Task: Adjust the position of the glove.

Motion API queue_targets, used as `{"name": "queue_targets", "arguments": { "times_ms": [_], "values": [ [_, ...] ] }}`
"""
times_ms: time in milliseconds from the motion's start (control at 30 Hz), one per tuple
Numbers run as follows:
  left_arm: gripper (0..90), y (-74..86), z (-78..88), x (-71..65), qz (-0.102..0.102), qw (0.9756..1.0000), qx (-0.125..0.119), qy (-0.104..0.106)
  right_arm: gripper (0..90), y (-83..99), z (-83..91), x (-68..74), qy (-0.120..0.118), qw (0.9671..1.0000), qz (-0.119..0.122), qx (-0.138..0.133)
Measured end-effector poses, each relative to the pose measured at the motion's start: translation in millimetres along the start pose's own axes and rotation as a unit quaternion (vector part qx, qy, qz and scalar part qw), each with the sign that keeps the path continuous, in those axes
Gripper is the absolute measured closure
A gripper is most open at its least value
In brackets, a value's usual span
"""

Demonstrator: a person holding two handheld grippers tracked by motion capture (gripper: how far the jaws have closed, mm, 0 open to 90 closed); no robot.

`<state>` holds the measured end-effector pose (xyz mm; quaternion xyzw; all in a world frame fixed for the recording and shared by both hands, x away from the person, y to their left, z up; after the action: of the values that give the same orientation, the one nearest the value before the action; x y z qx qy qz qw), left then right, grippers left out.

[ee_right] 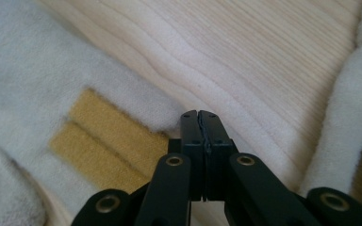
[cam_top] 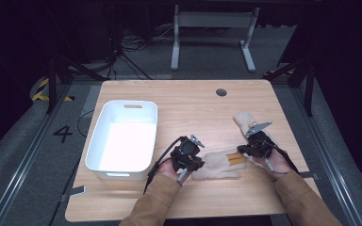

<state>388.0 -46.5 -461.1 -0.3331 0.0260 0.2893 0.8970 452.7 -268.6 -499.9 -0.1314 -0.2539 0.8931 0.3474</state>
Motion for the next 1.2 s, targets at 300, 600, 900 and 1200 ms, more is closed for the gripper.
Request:
{"name": "queue_targets", "arguments": {
  "times_ms": [300,600,900,1200],
  "values": [
    [83.4,-5.5,4.0,2.8,0.003,0.9999,-0.016,0.000,89.5,6.2,5.0,8.3,-0.007,0.9998,0.011,0.012],
    [74.0,-9.8,10.2,7.8,0.011,0.9989,-0.044,-0.009,89.4,3.6,13.6,11.9,-0.004,0.9998,0.021,0.003],
    [66.8,-11.8,19.4,11.5,0.023,0.9969,-0.074,-0.013,88.4,-9.0,39.1,-2.9,0.027,0.9961,-0.009,-0.083],
    [64.7,-11.8,25.0,11.0,0.013,0.9959,-0.089,-0.009,74.2,-13.8,63.4,-23.2,0.027,0.9834,-0.054,-0.171]
  ]
}}
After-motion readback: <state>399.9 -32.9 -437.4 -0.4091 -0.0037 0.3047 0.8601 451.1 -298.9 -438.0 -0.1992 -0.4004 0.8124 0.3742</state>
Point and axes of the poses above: each handheld gripper's, and its own axes: z roughly backward along the jaws, y roughly out of its underside, x roughly to its left, the point moved 7 cm from there along -z, roughly forward along the jaws, and after that the axes turned 3 degrees about y, right-handed, at the moved point
